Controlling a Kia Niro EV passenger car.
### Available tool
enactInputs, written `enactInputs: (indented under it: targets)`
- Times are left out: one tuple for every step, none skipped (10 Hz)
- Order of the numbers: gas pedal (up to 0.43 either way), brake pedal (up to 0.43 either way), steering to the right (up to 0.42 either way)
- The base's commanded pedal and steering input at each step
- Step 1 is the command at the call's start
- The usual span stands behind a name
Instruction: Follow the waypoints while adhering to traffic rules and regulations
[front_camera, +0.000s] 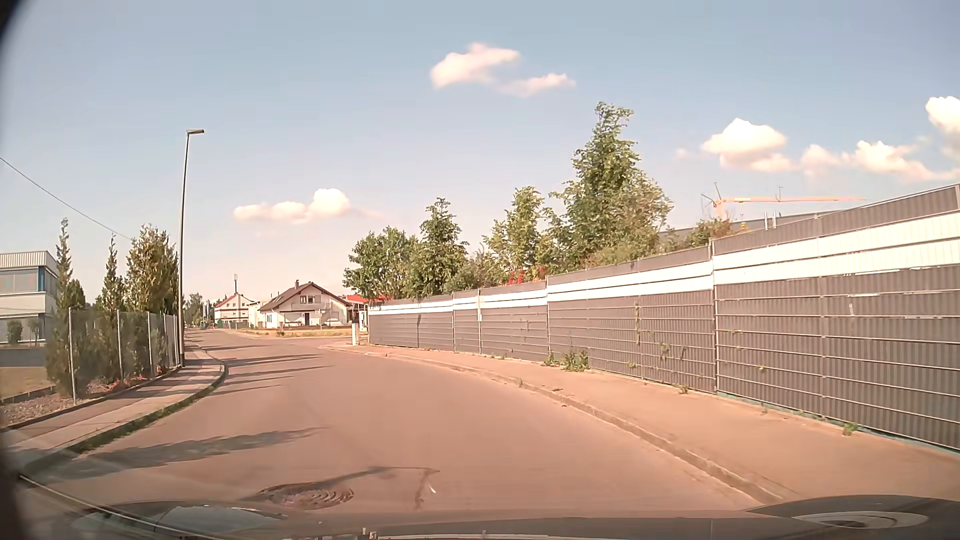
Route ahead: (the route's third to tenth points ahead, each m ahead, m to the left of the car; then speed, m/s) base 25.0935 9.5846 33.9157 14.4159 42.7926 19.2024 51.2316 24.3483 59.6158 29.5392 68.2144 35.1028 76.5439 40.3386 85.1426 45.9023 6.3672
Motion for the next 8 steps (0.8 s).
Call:
enactInputs:
  targets:
    - [0.059,0.012,-0.087]
    - [0.059,0.012,-0.087]
    - [0.059,0.012,-0.087]
    - [0.059,0.012,-0.087]
    - [0.067,0.012,-0.087]
    - [0.067,0.012,-0.088]
    - [0.067,0.012,-0.088]
    - [0.067,0.018,-0.089]
